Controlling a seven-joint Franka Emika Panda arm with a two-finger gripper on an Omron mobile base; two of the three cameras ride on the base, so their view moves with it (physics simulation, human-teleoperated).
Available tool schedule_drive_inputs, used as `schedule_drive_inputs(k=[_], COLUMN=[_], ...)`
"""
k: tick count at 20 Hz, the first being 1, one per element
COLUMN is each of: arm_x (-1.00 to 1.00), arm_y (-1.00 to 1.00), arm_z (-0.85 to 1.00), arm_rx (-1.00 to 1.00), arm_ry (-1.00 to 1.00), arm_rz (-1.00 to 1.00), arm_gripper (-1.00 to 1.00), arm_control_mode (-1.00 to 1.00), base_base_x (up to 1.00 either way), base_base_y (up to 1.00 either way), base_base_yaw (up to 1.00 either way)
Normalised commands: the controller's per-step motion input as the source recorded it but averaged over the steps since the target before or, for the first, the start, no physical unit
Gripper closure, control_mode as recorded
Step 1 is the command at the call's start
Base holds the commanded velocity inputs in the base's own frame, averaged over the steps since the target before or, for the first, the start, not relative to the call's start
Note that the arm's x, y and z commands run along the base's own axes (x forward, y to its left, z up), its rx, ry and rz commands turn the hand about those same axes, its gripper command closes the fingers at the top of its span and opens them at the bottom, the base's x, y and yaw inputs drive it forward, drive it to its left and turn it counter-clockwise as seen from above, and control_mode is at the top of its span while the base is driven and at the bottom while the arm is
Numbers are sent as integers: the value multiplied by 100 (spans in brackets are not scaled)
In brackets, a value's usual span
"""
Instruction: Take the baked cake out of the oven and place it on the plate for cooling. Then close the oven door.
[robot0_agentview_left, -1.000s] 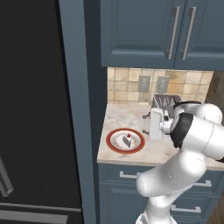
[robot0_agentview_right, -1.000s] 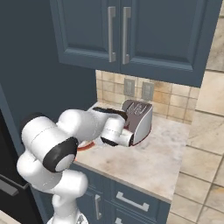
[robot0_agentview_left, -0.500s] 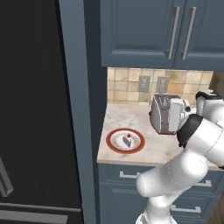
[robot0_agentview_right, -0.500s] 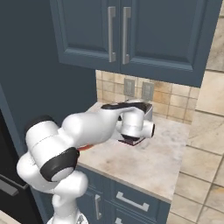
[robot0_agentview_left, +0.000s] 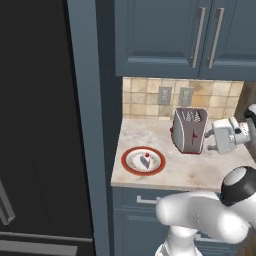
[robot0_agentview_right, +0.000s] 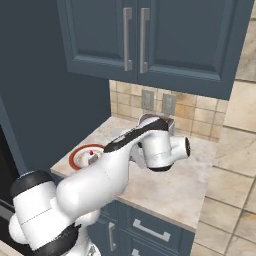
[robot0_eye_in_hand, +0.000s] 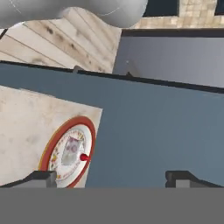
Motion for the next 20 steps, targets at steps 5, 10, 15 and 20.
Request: schedule_drive_inputs(k=[5,10,15,20], arm_x=[-100,-99,-67,-8], arm_y=[26,81,97,61], arm_z=[0,0,12,25], arm_rx=[-32,-49,-60,-53], arm_ry=[-50,-32,0,28], arm_rz=[-2,-13,-14,-2], arm_gripper=[-100,-100,-100,-100], arm_control_mode=[-100,-100,-100,-100], base_base_x=[0,0,0,0], base_base_y=[0,0,0,0], base_base_yaw=[0,0,0,0])
